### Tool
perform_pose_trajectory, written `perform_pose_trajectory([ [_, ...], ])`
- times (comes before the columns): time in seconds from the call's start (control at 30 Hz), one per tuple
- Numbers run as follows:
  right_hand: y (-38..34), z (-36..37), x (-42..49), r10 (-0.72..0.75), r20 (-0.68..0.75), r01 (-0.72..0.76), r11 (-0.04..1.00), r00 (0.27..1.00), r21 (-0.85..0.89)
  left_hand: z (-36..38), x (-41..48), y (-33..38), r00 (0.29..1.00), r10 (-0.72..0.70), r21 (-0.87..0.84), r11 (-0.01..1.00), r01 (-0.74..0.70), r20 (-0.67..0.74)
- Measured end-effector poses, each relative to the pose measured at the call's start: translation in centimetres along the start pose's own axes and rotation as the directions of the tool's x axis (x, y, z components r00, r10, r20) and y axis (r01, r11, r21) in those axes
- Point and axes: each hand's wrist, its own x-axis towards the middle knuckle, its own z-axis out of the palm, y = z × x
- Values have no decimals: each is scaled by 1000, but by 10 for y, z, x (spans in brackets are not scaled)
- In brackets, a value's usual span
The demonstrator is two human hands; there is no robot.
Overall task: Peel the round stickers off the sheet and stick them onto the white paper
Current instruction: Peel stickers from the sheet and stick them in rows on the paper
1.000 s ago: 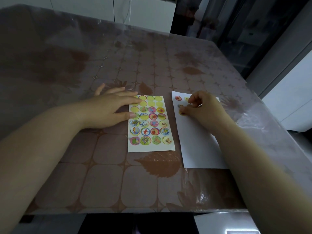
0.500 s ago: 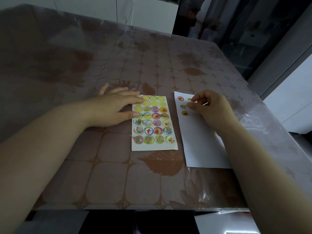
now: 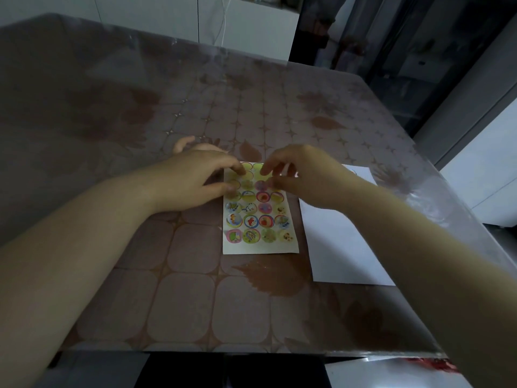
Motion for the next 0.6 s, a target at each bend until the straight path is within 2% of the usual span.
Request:
perform_pose_trajectory([
  [0.1, -8, 11, 11, 9, -12, -9, 1000, 1000, 17, -2, 1, 1, 999, -13, -2, 1000, 13, -39],
  [0.27, -8, 26, 17, 66, -57, -55, 983, 996, 175, 0, 0, 3, 1000, -23, -5, 1000, 23, -9],
  [0.37, -6, 30, 16, 73, -43, -62, 976, 996, 210, 4, 2, 6, 999, -41, 50, 998, 41, 5],
  [0.5, -2, 29, 15, 87, -108, -56, 964, 990, 262, 9, 5, 8, 998, -61, 103, 993, 61, -6],
  [0.6, -2, 27, 13, 83, -72, -60, 958, 994, 279, 8, 6, 8, 998, -70, 74, 995, 69, 11],
])
